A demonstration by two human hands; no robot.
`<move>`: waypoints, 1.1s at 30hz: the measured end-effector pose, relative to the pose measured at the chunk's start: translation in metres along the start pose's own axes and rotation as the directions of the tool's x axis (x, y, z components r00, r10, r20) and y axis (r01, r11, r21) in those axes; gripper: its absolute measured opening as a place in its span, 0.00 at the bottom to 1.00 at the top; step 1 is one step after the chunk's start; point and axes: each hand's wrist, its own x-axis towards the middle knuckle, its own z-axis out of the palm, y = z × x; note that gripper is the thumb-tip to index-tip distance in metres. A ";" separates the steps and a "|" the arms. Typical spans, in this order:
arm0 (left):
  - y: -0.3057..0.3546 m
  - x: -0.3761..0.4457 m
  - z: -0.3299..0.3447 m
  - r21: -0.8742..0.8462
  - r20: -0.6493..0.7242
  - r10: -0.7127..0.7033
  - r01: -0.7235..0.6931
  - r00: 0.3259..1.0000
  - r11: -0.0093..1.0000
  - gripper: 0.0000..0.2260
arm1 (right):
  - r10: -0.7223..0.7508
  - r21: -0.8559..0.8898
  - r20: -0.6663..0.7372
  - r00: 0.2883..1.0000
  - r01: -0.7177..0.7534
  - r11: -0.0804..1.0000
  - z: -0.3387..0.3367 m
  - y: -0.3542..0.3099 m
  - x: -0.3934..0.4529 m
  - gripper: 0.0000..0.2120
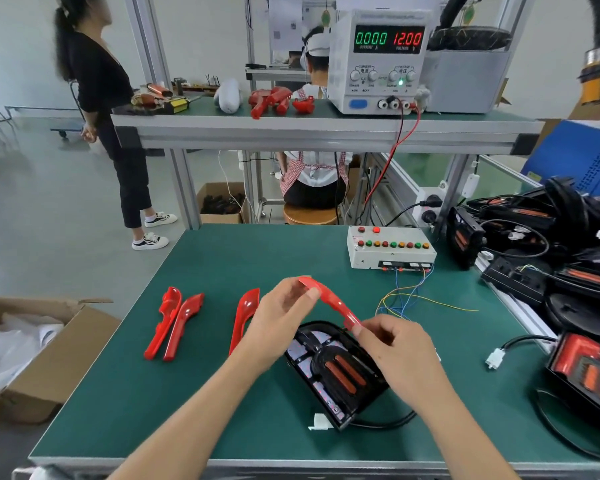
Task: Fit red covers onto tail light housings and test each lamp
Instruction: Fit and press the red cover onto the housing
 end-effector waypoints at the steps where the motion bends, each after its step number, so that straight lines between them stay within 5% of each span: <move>1: -0.002 0.003 -0.005 0.175 -0.011 -0.037 0.038 0.999 0.984 0.17 | -0.018 -0.061 -0.042 0.999 0.015 0.998 0.001 0.004 0.000 0.08; 5: -0.012 0.014 -0.009 0.640 -0.022 -0.286 0.233 0.958 0.733 0.30 | -0.074 -0.313 -0.082 0.994 0.044 0.949 0.019 0.018 -0.010 0.07; 8: -0.012 0.019 -0.002 0.732 0.006 -0.343 0.230 0.939 0.642 0.32 | -0.101 -0.347 -0.116 0.988 0.055 0.936 0.029 0.025 -0.020 0.07; 15: -0.018 0.028 0.001 0.603 0.112 -0.550 0.383 0.828 0.700 0.22 | -0.038 -0.229 -0.096 0.995 0.015 0.973 0.025 0.032 -0.029 0.05; 17: -0.020 0.027 0.001 0.559 0.152 -0.571 0.406 0.807 0.723 0.26 | -0.014 -0.110 -0.091 0.996 0.003 0.994 0.022 0.035 -0.030 0.05; 20: -0.021 0.025 0.000 0.507 0.141 -0.541 0.409 0.829 0.759 0.40 | 0.025 0.039 -0.111 0.994 -0.021 0.999 0.023 0.036 -0.033 0.10; 24: -0.021 0.021 0.001 0.327 0.153 -0.504 0.437 0.850 0.838 0.44 | 0.058 0.193 -0.199 0.978 -0.019 0.981 0.031 0.038 -0.036 0.17; 33: -0.026 0.011 -0.001 0.184 0.189 -0.405 0.373 0.894 0.909 0.34 | 0.069 0.284 -0.208 0.976 -0.007 0.959 0.033 0.052 -0.043 0.12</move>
